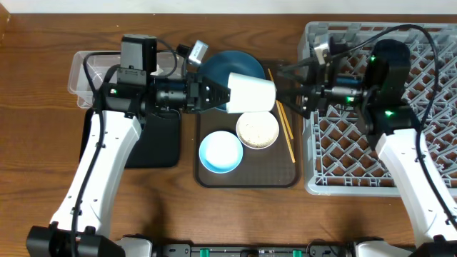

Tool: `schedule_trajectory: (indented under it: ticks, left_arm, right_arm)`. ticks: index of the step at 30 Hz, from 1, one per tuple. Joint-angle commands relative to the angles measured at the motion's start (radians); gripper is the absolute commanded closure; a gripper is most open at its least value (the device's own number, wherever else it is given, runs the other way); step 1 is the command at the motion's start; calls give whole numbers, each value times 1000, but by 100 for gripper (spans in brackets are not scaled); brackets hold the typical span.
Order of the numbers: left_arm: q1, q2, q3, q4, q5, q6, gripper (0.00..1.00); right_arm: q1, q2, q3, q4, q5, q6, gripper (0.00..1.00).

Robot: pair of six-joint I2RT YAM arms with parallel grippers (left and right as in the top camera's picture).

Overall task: Sort waste into correct bins and load items into the dishwasher rack
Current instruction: 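Lift white cup with left gripper and hand it to right gripper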

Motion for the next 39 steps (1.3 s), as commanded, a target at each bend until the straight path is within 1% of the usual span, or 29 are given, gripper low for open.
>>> schedule_trajectory:
  ticks: [1,3,8,11,18,21,27,30,36,39]
  left_arm:
    - [-13,5,8,1,27,13,94]
    - [-11,5,8,2,27,13,94]
    - [-3,5,8,2,27,13,94]
    - [-3,8,8,2,27,13,94]
    - [-4,17,8,2,21,13,94]
    - [-4,17,8,1,-3,13,93]
    - [-4,18,8,2,-30,13,94]
    - [-4,18,8,2,-31,13,94]
    - [-4,18,8,4,-32,-10,94]
    - [-4,18,8,24,10,-12,94]
  right_arm:
    - [68,-3,-4,37,-60,19,20]
    - [75,-3,-4,63,-68,35,21]
    - [55,-3,-4,140,-158,54,21]
    - [45,-3,-4,156,-191,57,21]
    - [82,-3,-4,172,-186,56,21]
    - [92,-3,-4,192,-192,61,20]
    - [55,-3,-4,245,-243,102,18]
    - [23,-3,-4,243,-257,114,17]
    - [20,3,-4,239,-248,114,16]
    - [29,24,-4,208,-226,79,16]
